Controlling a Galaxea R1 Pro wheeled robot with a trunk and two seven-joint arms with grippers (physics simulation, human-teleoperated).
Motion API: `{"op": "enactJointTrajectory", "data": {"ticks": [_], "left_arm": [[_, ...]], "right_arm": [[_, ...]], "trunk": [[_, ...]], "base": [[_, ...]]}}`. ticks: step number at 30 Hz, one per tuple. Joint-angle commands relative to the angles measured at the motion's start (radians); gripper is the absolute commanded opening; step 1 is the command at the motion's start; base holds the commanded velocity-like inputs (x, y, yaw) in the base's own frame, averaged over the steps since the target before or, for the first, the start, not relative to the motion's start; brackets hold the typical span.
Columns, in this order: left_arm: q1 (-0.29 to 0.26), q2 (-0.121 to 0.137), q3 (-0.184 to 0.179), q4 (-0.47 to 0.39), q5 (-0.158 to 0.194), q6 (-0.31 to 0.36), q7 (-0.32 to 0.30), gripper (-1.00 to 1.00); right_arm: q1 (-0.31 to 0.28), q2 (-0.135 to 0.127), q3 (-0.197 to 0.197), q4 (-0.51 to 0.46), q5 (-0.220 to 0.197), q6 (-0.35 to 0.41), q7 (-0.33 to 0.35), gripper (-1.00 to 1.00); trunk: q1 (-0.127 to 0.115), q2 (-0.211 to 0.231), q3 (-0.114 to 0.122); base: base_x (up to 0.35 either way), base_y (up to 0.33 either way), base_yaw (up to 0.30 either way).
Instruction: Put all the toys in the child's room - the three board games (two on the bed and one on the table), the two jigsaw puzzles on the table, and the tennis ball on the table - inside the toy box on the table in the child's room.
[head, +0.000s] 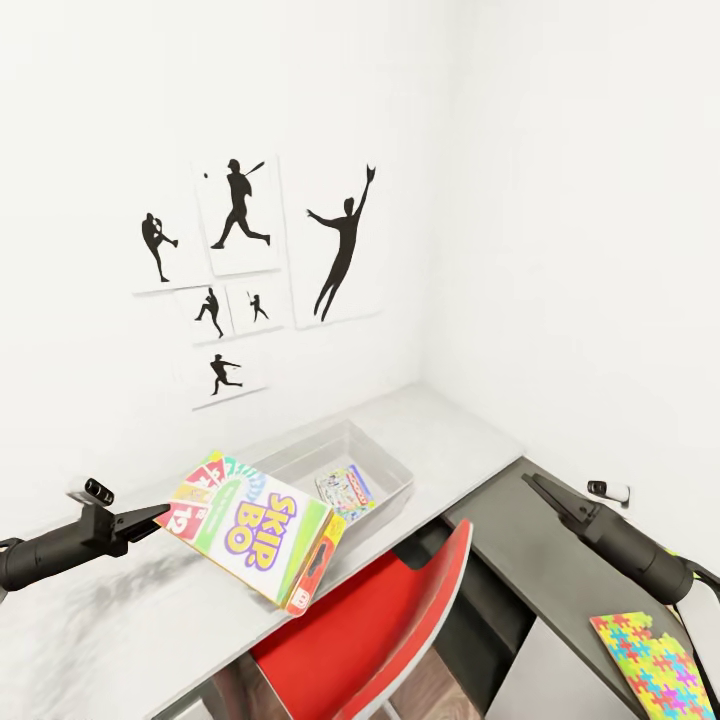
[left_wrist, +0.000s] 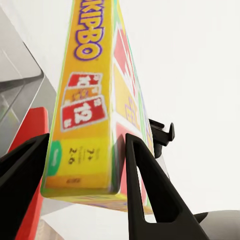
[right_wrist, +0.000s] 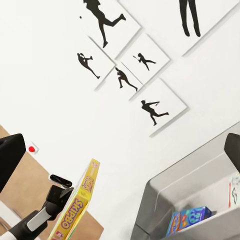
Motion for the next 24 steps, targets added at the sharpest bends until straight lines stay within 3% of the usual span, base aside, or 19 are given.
{"op": "enactJointTrajectory", "data": {"ticks": [1, 6, 17, 24], "left_arm": [[-0.001, 0.0, 0.0, 0.0, 0.001, 0.01, -0.003, -1.0], [-0.001, 0.0, -0.002, 0.0, 0.001, 0.01, -0.003, -1.0], [-0.001, -0.001, -0.003, 0.0, 0.001, 0.01, -0.003, -1.0], [-0.001, -0.001, -0.003, 0.0, 0.001, 0.01, -0.002, -1.0]], "right_arm": [[-0.001, 0.0, 0.0, -0.001, -0.005, 0.006, 0.0, 1.0], [-0.001, 0.0, 0.0, -0.005, -0.004, 0.006, 0.0, 1.0], [-0.001, 0.0, 0.001, -0.006, -0.004, 0.006, 0.0, 1.0], [-0.001, 0.0, 0.001, -0.003, -0.004, 0.006, 0.0, 1.0]], "trunk": [[0.001, -0.002, -0.002], [0.001, -0.002, -0.002], [0.001, -0.002, -0.002], [0.001, -0.002, -0.002]], "base": [[0.0, -0.002, 0.008], [0.0, -0.077, 0.114], [0.0, -0.244, 0.271], [0.066, -0.034, 0.288]]}}
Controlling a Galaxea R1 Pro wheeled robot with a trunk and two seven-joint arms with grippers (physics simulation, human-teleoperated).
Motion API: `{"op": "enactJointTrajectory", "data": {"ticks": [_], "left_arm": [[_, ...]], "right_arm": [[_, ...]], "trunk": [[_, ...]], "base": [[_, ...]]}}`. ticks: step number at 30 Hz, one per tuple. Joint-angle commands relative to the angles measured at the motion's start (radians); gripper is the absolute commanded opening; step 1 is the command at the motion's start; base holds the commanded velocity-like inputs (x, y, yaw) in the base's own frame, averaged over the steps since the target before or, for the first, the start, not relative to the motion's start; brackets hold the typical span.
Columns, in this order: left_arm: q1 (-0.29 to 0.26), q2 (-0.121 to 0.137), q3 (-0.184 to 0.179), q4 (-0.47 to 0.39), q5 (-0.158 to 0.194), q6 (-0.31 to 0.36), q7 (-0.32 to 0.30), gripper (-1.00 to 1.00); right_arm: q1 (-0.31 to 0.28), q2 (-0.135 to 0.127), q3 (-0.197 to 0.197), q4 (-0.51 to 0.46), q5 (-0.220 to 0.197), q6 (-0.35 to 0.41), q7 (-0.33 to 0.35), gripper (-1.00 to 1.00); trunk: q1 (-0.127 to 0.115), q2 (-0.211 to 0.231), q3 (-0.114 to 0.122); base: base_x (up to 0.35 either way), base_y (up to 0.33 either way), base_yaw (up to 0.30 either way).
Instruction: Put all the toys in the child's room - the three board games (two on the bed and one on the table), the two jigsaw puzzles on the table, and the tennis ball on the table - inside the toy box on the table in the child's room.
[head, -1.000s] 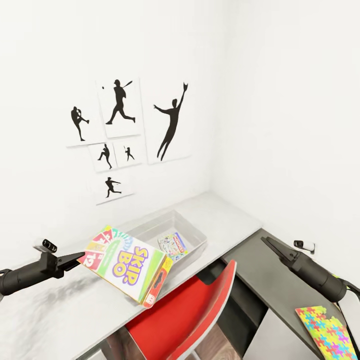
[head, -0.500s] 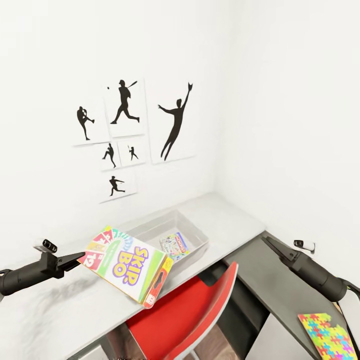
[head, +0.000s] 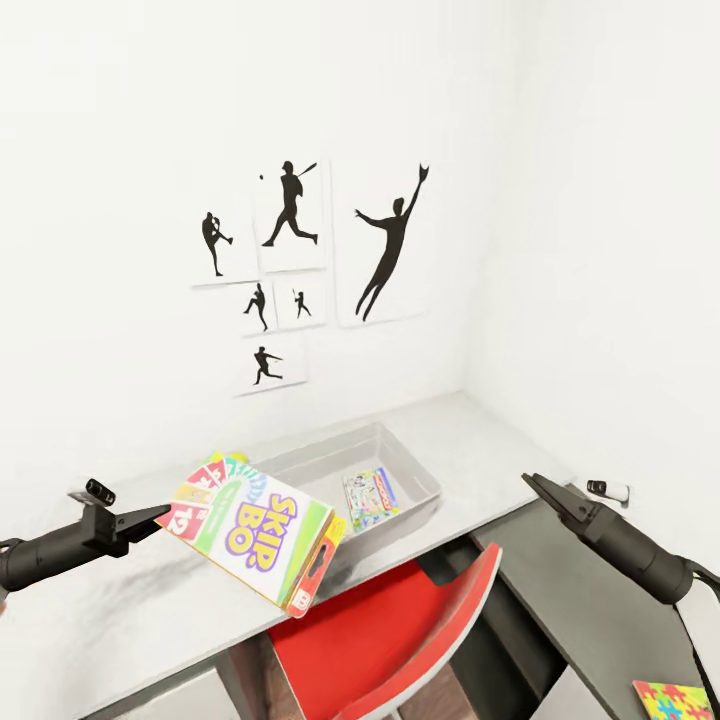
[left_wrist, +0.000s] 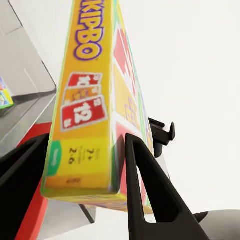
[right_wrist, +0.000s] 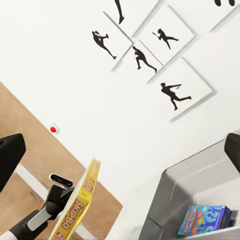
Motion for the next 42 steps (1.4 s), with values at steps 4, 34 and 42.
{"op": "enactJointTrajectory", "data": {"ticks": [4, 34, 42], "left_arm": [[-0.001, -0.001, -0.001, 0.0, 0.0, 0.01, -0.002, -1.0], [-0.001, -0.002, -0.001, 0.0, 0.0, 0.009, -0.002, -1.0], [-0.001, -0.002, -0.001, 0.0, 0.0, 0.009, -0.001, -1.0]], "right_arm": [[-0.001, 0.0, -0.001, 0.003, -0.005, 0.006, 0.001, 1.0], [-0.001, 0.0, -0.002, 0.007, -0.005, 0.006, 0.007, 1.0], [-0.001, -0.001, -0.002, 0.008, -0.005, 0.006, 0.006, 1.0]], "trunk": [[0.001, -0.002, -0.002], [0.001, -0.002, 0.004], [0.001, -0.002, 0.01]], "base": [[0.248, 0.029, 0.183], [0.167, -0.054, 0.006], [0.061, 0.0, 0.0]]}}
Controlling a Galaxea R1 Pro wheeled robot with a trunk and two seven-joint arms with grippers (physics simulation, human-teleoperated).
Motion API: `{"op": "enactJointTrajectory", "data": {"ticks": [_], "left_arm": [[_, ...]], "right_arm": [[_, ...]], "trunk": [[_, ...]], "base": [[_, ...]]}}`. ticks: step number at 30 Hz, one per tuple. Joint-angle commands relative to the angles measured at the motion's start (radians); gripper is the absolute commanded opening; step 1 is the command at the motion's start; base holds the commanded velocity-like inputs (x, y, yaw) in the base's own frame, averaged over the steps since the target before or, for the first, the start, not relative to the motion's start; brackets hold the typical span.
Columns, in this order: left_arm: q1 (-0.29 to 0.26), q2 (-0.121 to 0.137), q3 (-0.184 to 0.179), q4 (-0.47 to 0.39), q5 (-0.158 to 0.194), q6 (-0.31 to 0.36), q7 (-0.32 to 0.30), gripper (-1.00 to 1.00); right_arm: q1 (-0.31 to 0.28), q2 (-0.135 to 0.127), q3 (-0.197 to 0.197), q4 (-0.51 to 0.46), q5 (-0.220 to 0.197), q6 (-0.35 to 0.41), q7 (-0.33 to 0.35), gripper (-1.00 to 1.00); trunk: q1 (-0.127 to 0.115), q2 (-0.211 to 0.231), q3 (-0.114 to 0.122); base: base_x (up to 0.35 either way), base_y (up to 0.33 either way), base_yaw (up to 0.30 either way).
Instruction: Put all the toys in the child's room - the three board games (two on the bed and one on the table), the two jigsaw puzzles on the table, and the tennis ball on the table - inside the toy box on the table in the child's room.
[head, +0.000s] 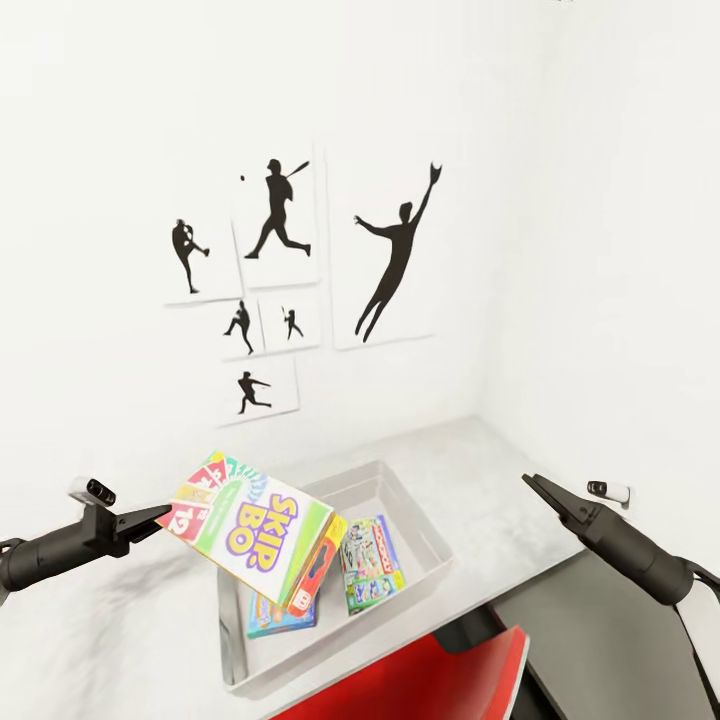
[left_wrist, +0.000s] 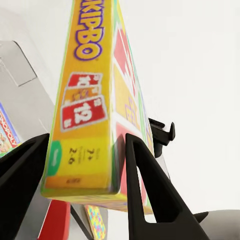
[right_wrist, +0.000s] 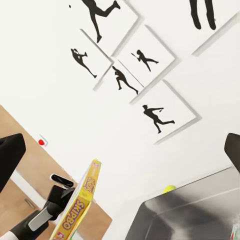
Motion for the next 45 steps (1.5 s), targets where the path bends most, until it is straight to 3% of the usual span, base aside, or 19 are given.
{"op": "enactJointTrajectory", "data": {"ticks": [1, 34, 37, 38, 41, 45], "left_arm": [[-0.001, 0.0, 0.0, 0.0, 0.001, 0.01, -0.003, -1.0], [-0.001, -0.009, 0.003, 0.0, 0.0, 0.009, 0.008, -1.0], [-0.001, -0.038, 0.002, 0.0, 0.0, 0.003, 0.029, -1.0], [-0.001, -0.061, 0.002, 0.0, 0.0, -0.001, 0.046, -1.0], [-0.001, -0.135, 0.005, -0.01, -0.001, -0.006, 0.146, -1.0], [-0.001, -0.192, 0.013, -0.073, 0.007, -0.007, 0.282, -1.0]], "right_arm": [[-0.001, 0.0, 0.0, 0.0, -0.005, 0.007, 0.0, 1.0], [-0.001, -0.001, -0.003, 0.0, -0.005, 0.007, 0.001, 1.0], [-0.001, -0.001, -0.003, 0.0, -0.005, 0.007, 0.001, 1.0], [-0.001, -0.001, -0.003, 0.0, -0.005, 0.007, 0.001, 1.0], [-0.001, -0.001, -0.004, 0.0, -0.005, 0.007, 0.001, 1.0], [-0.001, -0.001, -0.005, 0.001, -0.005, 0.007, 0.0, 1.0]], "trunk": [[0.001, -0.002, -0.002], [0.001, -0.002, -0.002], [0.001, -0.002, -0.002], [0.001, -0.002, -0.002], [0.001, -0.002, -0.002], [0.001, -0.002, -0.002]], "base": [[0.175, 0.0, 0.0], [0.01, 0.0, 0.0], [0.0, 0.0, 0.0], [0.0, 0.0, 0.0], [0.0, 0.0, 0.0], [0.0, 0.0, 0.0]]}}
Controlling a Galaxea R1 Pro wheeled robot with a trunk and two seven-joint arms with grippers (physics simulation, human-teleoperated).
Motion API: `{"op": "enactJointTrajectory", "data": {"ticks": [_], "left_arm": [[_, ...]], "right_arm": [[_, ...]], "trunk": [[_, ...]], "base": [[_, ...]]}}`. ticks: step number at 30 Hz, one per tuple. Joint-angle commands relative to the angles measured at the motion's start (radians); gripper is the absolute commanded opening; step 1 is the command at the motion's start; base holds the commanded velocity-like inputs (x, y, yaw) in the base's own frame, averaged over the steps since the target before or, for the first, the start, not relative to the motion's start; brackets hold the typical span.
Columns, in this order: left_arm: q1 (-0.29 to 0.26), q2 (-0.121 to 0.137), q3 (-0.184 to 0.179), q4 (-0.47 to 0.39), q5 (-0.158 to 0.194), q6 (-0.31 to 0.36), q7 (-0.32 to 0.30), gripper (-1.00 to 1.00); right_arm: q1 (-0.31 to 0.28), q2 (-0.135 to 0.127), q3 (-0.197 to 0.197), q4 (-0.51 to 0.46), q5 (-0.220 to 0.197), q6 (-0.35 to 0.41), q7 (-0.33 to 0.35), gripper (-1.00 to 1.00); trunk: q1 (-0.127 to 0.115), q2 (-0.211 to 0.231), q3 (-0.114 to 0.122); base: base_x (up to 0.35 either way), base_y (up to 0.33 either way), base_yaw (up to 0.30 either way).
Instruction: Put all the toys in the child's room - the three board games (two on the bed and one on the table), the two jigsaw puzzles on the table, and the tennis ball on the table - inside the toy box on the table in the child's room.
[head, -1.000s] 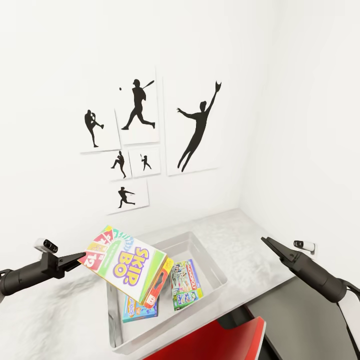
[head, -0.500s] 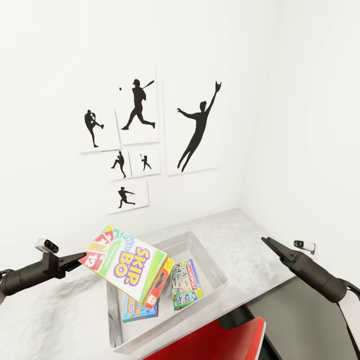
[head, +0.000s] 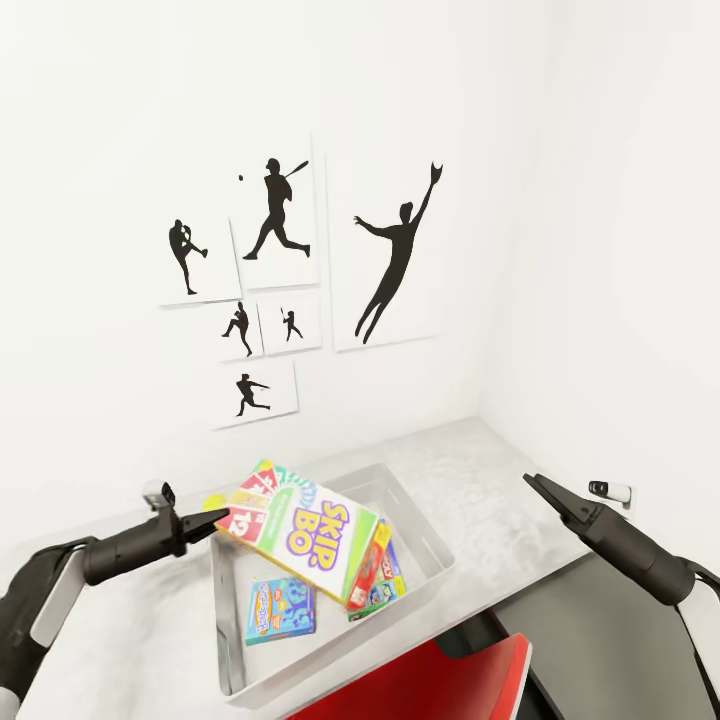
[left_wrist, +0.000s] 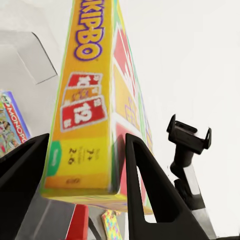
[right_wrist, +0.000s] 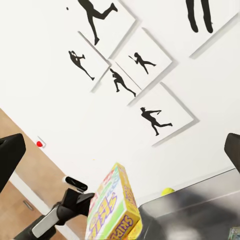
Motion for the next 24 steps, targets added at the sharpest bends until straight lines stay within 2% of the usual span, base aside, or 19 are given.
{"op": "enactJointTrajectory", "data": {"ticks": [1, 3, 6, 20, 24], "left_arm": [[-0.001, -0.014, 0.001, -0.01, 0.006, 0.01, 0.016, -1.0], [-0.001, -0.036, 0.001, -0.021, 0.007, 0.012, 0.033, -1.0], [-0.001, -0.051, 0.0, -0.025, 0.008, 0.014, 0.041, -1.0], [0.003, -0.06, 0.009, -0.028, 0.009, 0.013, 0.047, -1.0], [0.005, -0.062, 0.019, -0.031, 0.006, 0.011, 0.092, -1.0]], "right_arm": [[-0.001, 0.0, 0.0, 0.0, -0.005, 0.007, 0.0, 1.0], [-0.001, 0.0, 0.0, 0.0, -0.005, 0.007, 0.0, 1.0], [-0.001, 0.0, 0.0, 0.001, -0.005, 0.007, 0.0, 1.0], [-0.001, 0.0, 0.0, 0.001, -0.005, 0.007, -0.001, 1.0], [-0.001, 0.0, 0.001, 0.001, -0.005, 0.007, -0.002, 1.0]], "trunk": [[0.001, -0.002, -0.002], [0.001, -0.002, -0.002], [0.001, -0.002, -0.002], [0.001, -0.002, -0.002], [0.001, -0.002, -0.002]], "base": [[0.0, 0.0, 0.0], [0.0, 0.0, 0.0], [0.0, 0.0, 0.0], [0.0, 0.0, 0.0], [0.0, 0.0, 0.0]]}}
